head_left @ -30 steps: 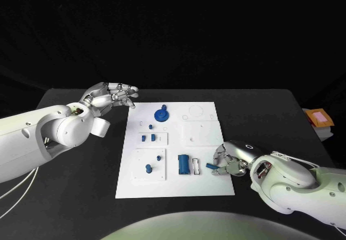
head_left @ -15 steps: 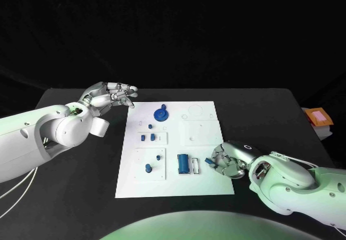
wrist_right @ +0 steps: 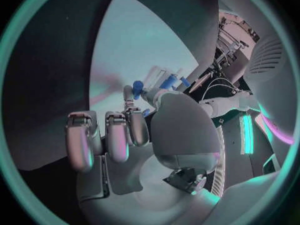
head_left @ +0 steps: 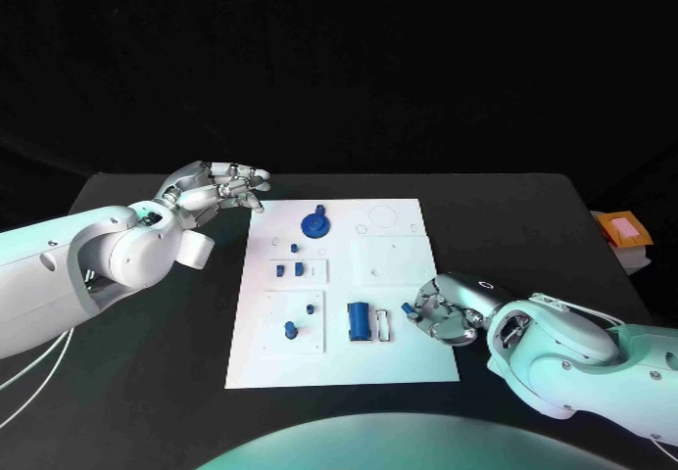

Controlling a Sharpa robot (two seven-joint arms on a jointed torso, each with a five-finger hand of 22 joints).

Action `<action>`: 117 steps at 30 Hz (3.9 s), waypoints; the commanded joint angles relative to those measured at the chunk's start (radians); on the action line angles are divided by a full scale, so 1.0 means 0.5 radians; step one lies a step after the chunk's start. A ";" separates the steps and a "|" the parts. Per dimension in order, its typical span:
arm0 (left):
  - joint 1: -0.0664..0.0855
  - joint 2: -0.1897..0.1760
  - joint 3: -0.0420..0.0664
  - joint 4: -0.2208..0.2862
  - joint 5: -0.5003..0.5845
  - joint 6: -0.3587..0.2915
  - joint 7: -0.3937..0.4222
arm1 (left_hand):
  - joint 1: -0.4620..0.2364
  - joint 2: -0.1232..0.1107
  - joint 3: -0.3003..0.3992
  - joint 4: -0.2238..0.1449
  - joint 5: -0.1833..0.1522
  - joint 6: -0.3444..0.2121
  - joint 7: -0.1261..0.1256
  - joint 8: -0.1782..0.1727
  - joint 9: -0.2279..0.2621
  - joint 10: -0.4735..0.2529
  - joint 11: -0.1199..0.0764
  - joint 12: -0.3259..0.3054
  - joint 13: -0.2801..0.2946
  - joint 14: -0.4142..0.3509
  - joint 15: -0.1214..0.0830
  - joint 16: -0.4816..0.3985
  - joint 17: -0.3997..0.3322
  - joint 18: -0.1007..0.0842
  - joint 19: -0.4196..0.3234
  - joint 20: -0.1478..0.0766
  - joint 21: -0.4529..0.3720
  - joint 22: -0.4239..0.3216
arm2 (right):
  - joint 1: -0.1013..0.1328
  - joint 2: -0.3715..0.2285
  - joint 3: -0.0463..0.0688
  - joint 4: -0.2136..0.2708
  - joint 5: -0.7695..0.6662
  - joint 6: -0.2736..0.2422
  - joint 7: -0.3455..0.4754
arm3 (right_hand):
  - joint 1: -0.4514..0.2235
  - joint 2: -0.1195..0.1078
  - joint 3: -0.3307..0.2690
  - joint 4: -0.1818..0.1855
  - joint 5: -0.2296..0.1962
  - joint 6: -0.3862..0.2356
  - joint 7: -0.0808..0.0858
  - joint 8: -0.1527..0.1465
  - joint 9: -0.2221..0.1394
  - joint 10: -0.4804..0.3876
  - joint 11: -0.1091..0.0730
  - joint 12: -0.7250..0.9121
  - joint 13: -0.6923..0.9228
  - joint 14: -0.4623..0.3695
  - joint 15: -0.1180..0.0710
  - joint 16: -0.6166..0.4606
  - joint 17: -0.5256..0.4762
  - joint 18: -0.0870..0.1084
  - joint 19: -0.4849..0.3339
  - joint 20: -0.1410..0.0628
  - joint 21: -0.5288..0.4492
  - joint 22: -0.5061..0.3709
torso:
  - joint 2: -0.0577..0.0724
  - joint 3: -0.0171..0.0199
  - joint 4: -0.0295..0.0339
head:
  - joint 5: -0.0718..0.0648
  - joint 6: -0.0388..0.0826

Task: Assemble the parts on the task board

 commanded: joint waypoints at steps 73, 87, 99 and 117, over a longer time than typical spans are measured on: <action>0.001 0.001 0.001 0.007 0.008 0.058 -0.017 | 0.016 0.010 0.016 -0.020 0.017 -0.009 0.007 -0.007 -0.004 -0.022 0.005 0.009 -0.005 -0.003 -0.002 -0.021 -0.008 0.019 0.000 -0.003 0.031 0.032 | 0.022 0.226 0.002 -0.063 0.393 0.061 0.033 | -0.368 -0.113 -0.407 -0.021 0.310 0.053 -0.049 -0.008 0.000 0.024 -0.007 -0.008 0.254 0.180 -0.003 -0.001 0.390 -0.003 0.166 -0.008 -0.032 0.493 | 0.000 0.0012 -0.002 | 0.007 -0.028; 0.001 0.005 0.000 0.001 0.008 0.056 -0.010 | 0.017 0.012 0.019 -0.022 0.018 -0.006 0.006 -0.005 -0.003 -0.023 0.004 0.009 -0.005 -0.003 -0.002 -0.022 -0.008 0.019 -0.002 -0.004 0.034 0.035 | 0.022 0.158 0.002 -0.057 0.385 0.076 0.086 | -0.003 -0.156 -0.537 -0.100 -0.003 0.043 -0.042 -0.026 -0.021 0.012 -0.001 -0.024 0.247 0.179 0.002 -0.005 0.383 0.002 0.157 -0.003 -0.056 0.486 | -0.001 0.0015 -0.004 | 0.006 -0.024; 0.001 0.009 0.000 0.000 0.008 0.059 -0.009 | 0.017 0.012 0.019 -0.022 0.018 -0.006 0.006 -0.005 -0.003 -0.023 0.004 0.009 -0.005 -0.003 -0.002 -0.022 -0.008 0.019 -0.002 -0.004 0.034 0.035 | 0.022 0.194 0.002 -0.087 0.365 0.063 0.066 | 0.081 -0.127 -0.593 -0.070 -0.189 0.070 -0.048 -0.015 -0.030 0.017 -0.006 -0.016 0.251 0.181 -0.001 -0.001 0.393 0.000 0.161 -0.005 -0.045 0.489 | 0.002 0.0010 0.000 | 0.006 -0.021; -0.027 0.028 -0.002 -0.025 0.043 0.031 0.162 | -0.028 -0.009 0.001 -0.005 0.006 -0.003 0.003 -0.004 -0.003 -0.024 0.005 0.014 -0.004 -0.006 0.004 -0.024 -0.009 0.017 -0.021 0.004 0.030 0.039 | 0.228 0.088 0.011 -0.191 1.595 -0.014 0.929 | 0.332 -0.092 -0.676 -0.084 -0.085 -0.123 0.025 -0.062 -0.049 -0.300 0.054 -0.576 -0.123 0.054 0.044 -0.282 -0.092 0.138 -0.104 0.035 -0.781 0.266 | -0.041 -0.0082 -0.008 | -0.003 0.083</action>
